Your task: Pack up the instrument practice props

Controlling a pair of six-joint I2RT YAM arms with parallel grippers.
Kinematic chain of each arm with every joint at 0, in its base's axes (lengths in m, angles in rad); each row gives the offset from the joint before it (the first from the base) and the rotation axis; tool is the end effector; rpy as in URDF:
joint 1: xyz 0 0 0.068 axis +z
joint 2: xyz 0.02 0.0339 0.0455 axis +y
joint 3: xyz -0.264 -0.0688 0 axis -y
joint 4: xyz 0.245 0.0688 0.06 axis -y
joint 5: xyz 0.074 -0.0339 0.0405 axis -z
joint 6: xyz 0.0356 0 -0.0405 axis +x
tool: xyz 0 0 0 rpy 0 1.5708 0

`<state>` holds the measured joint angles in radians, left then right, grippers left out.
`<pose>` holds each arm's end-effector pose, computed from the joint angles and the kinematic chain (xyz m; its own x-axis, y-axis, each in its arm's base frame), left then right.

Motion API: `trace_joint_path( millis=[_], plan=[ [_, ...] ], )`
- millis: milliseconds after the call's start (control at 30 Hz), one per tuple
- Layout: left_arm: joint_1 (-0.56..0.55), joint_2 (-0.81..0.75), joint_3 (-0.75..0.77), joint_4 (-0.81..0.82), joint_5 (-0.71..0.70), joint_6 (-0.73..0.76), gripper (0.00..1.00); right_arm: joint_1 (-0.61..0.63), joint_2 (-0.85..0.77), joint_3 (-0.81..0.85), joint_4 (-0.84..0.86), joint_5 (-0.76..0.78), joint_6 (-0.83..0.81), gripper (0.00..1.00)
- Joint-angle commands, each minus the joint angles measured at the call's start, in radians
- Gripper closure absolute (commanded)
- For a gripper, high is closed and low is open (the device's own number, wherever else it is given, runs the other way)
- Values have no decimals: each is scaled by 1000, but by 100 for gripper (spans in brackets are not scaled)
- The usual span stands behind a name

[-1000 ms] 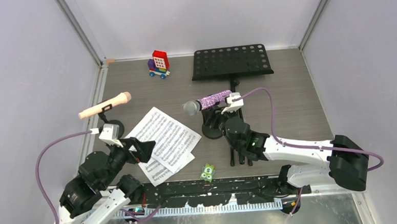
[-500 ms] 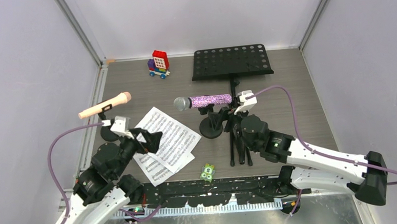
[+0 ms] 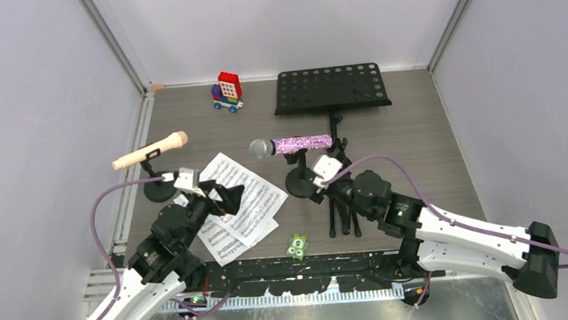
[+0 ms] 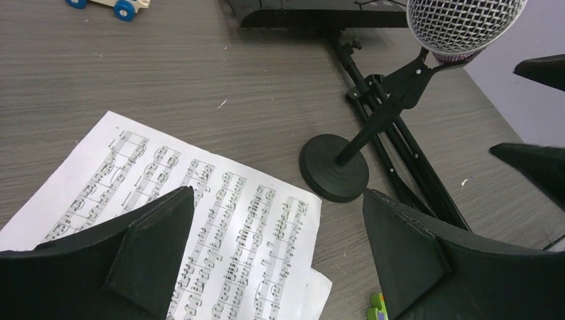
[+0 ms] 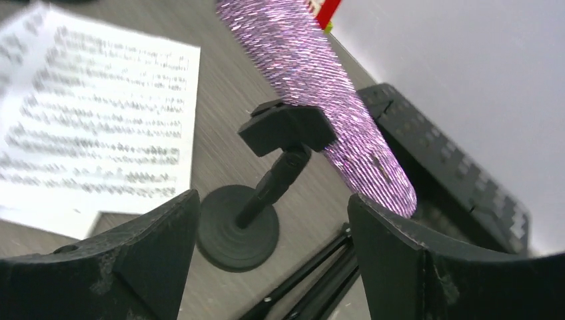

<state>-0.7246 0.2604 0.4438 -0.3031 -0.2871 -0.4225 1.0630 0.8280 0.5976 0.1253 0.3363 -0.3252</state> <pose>0.0832 -0.0602 0.2722 -0.2559 -0.2987 -0.9194 0.3511 0.8574 -0.3763 0.1078 0.1696 0.2991 0.1642 -0.3251 -0.9313 -0.6467 0.6774 -0.3505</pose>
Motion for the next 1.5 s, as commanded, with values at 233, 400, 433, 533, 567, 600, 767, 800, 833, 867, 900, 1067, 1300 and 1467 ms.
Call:
trace_joint_path(
  millis=[233,400,433,533,567,600,767,800,833,867,900,1067,1300,1467],
  plan=[
    [-2,-66,-198,432,122,74,0,-1,169,160,188,-185,-467,14],
    [-1,-19,-280,603,235,149,0,-1,231,248,105,-177,-575,14],
    [-1,-5,-289,631,247,163,0,0,245,263,82,-182,-587,14],
    [-1,44,-301,702,262,180,0,0,283,303,25,-203,-614,14],
    [-1,59,-302,719,269,185,0,-1,294,317,6,-211,-622,14],
    [-1,71,-303,735,276,191,0,0,305,329,-9,-216,-625,14],
    [-1,139,-316,835,330,211,0,0,367,379,-33,-215,-654,14],
    [-1,152,-322,861,339,213,0,0,378,389,-32,-205,-663,14],
    [-2,163,-332,896,347,215,0,0,388,393,-24,-191,-670,15],
    [-1,173,-345,935,354,215,0,0,398,396,-13,-179,-674,15],
    [-1,182,-362,985,359,215,0,-1,406,398,1,-168,-675,16],
    [-1,220,-410,1119,375,209,0,-1,449,401,49,-140,-684,18],
    [-2,233,-402,1121,397,227,0,-1,482,398,143,-105,-678,28],
    [-2,249,-400,1131,401,233,0,0,467,393,167,-104,-648,47]
  ],
)
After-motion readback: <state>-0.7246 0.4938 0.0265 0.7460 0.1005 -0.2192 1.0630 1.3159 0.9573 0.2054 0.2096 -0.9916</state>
